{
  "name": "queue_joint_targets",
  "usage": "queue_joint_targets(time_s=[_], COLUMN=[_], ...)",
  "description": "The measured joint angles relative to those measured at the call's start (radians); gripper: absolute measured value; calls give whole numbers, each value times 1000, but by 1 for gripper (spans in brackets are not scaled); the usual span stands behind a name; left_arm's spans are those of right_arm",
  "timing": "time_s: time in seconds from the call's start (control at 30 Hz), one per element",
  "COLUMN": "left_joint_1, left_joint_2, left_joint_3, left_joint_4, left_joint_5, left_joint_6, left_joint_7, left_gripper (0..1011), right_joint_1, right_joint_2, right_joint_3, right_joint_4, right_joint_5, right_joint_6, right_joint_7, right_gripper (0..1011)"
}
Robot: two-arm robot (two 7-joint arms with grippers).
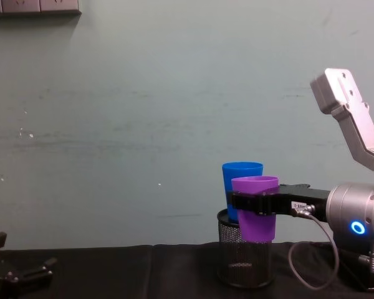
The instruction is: Pick up one cup with a gripper and tap it against the other cup.
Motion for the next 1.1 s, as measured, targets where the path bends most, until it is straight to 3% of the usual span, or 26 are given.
queue_joint_targets(time_s=[1.1], left_joint_1=[0], left_joint_2=[0], left_joint_3=[0], left_joint_4=[0], left_joint_5=[0], left_joint_6=[0], left_joint_7=[0], left_gripper=[1000], right_joint_1=[0], right_joint_2=[0], right_joint_3=[0], right_joint_4=[0], right_joint_5=[0], right_joint_6=[0], right_joint_7=[0], right_gripper=[726])
